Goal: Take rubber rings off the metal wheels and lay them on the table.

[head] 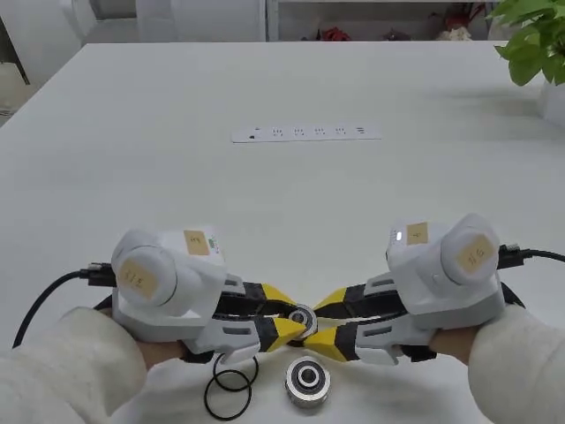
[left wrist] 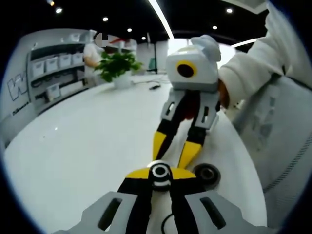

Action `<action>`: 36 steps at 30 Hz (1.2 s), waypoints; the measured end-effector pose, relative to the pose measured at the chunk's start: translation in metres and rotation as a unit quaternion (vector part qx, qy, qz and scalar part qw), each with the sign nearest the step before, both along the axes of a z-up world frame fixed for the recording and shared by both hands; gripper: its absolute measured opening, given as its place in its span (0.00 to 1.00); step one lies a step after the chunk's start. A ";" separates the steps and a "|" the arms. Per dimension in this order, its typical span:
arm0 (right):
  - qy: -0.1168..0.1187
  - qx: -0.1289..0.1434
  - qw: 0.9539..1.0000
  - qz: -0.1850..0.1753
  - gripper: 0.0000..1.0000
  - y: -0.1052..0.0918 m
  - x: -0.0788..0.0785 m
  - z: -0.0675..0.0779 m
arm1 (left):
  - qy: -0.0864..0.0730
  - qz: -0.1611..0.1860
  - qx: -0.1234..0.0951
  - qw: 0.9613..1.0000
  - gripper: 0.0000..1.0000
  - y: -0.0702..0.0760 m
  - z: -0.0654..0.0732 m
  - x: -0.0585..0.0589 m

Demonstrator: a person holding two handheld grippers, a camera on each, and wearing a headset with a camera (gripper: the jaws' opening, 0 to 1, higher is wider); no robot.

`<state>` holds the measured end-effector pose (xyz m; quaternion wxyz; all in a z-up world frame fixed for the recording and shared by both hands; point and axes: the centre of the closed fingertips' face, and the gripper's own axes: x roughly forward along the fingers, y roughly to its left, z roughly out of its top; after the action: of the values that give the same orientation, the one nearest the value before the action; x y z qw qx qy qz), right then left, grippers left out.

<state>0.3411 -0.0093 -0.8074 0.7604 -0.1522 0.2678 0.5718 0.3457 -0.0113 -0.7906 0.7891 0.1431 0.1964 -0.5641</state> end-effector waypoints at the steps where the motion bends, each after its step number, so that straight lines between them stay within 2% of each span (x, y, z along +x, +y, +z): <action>1: 0.005 0.000 1.000 -0.001 0.19 -0.001 0.000 0.000 | 0.000 0.000 -0.001 1.000 0.15 0.000 0.000 0.000; 6: 0.013 0.003 1.000 -0.007 0.18 -0.001 -0.001 0.000 | 0.000 0.001 -0.001 1.000 0.15 0.000 0.000 0.000; 9: 0.017 0.013 1.000 -0.020 0.26 0.003 0.001 0.001 | 0.000 0.001 -0.002 1.000 0.15 0.000 0.000 0.000; 12: -0.006 0.003 1.000 -0.009 0.25 0.005 0.001 -0.001 | 0.000 0.000 -0.002 1.000 0.15 -0.001 0.000 0.000; 17: 0.005 0.006 1.000 -0.003 0.22 0.001 0.002 0.001 | -0.001 0.000 -0.003 1.000 0.15 -0.001 0.000 0.000; 19: 0.017 0.008 1.000 -0.007 0.20 -0.001 0.002 0.001 | -0.001 0.000 -0.003 1.000 0.15 -0.001 0.000 0.000; 29: 0.016 0.001 1.000 -0.004 0.17 -0.002 0.000 0.000 | 0.002 0.003 -0.005 1.000 0.14 -0.001 0.000 0.001; 32: -0.003 0.003 1.000 -0.005 0.21 0.002 0.001 0.000 | 0.001 0.003 -0.005 1.000 0.14 -0.001 0.000 0.001; 36: -0.005 0.002 1.000 -0.001 0.23 0.006 0.001 0.000 | -0.002 0.002 -0.005 1.000 0.14 -0.001 0.000 0.001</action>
<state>0.3418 -0.0036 -0.8074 0.7629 -0.1534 0.2628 0.5704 0.3464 -0.0121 -0.7906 0.7915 0.1393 0.1925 -0.5631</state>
